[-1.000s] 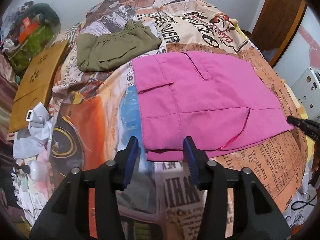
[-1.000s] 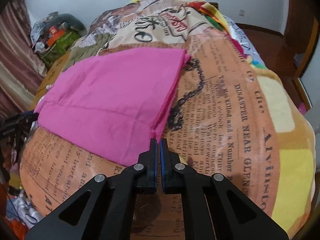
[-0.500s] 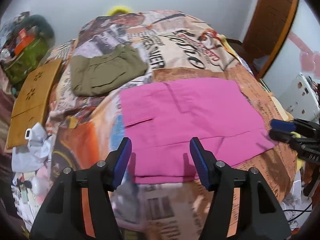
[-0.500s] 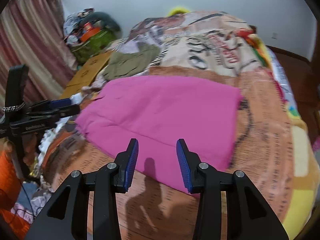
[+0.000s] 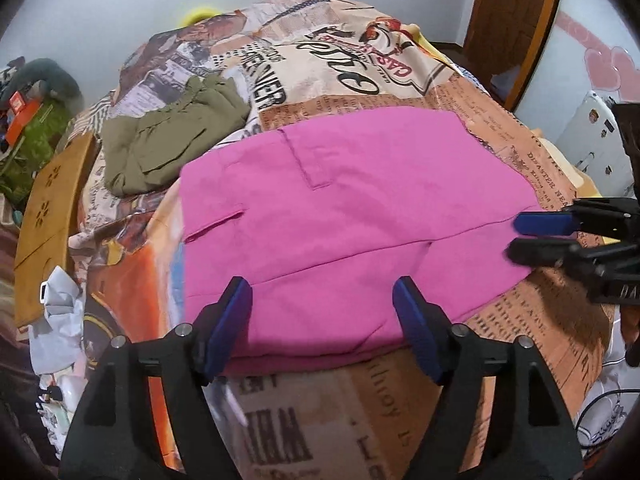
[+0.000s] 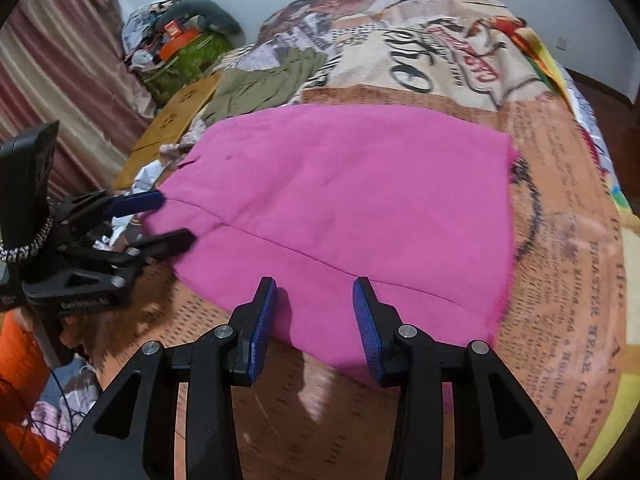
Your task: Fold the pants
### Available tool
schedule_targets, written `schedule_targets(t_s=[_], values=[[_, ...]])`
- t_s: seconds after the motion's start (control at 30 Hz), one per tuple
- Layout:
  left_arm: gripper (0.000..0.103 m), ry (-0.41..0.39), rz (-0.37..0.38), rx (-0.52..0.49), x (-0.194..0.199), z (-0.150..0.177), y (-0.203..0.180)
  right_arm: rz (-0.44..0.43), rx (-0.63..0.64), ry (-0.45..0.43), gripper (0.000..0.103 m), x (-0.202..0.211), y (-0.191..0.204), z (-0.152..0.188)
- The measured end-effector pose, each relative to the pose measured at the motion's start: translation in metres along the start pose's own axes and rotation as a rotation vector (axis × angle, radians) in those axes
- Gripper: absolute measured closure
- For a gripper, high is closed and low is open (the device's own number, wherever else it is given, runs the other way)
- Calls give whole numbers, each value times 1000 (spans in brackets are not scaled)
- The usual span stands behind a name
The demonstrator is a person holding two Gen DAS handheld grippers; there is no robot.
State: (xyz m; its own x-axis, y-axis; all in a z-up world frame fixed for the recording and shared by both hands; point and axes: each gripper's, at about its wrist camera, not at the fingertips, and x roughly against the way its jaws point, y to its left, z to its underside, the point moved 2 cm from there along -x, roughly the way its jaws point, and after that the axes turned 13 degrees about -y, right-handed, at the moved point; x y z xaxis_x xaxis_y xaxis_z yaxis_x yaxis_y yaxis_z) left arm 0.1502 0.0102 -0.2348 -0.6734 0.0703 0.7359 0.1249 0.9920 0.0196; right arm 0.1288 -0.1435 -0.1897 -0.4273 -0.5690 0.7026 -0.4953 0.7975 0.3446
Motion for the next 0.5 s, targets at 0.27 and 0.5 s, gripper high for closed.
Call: schedule_targets(t_s=[0.27,0.5], values=[[24,15,-58,93,11,14,38,96,-34,-5,67,24,-33,17],[24,46,-60,153,14,27,60,126,-102,-3,66,32,-57,25]])
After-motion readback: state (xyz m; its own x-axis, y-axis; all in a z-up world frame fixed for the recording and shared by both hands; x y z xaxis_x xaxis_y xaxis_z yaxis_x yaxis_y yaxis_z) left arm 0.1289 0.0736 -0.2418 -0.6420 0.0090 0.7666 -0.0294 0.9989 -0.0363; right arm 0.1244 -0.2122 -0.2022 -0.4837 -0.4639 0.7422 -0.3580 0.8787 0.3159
